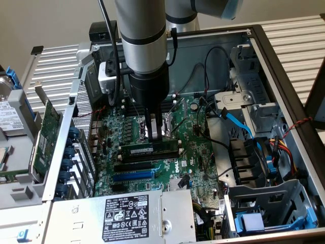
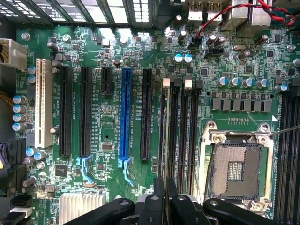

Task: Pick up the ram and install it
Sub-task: 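Insert the ram into the slot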

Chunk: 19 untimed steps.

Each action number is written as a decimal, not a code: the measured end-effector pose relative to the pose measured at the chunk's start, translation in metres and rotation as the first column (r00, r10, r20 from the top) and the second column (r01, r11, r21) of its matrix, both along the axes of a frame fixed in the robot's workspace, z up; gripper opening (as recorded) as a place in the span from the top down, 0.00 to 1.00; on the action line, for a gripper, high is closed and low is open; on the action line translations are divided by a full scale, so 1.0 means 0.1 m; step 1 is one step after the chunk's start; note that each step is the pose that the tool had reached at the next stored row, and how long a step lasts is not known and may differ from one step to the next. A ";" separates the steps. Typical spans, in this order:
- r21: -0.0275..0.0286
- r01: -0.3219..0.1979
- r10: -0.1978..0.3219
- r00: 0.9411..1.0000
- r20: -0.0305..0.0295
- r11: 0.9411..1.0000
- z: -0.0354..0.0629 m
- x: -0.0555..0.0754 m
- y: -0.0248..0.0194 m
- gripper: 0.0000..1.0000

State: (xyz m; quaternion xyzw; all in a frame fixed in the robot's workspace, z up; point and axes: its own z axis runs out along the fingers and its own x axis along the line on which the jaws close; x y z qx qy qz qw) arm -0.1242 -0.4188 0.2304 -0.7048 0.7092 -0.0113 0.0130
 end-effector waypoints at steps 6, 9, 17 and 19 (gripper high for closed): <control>0.000 0.000 0.000 1.000 0.000 1.000 -0.008 0.00 0.000 0.87; 0.000 0.000 0.000 1.000 0.000 1.000 -0.014 0.00 0.000 0.87; 0.000 0.000 0.000 1.000 0.000 1.000 -0.034 0.00 0.000 0.87; 0.000 0.000 0.000 1.000 0.001 1.000 -0.041 0.00 0.000 0.87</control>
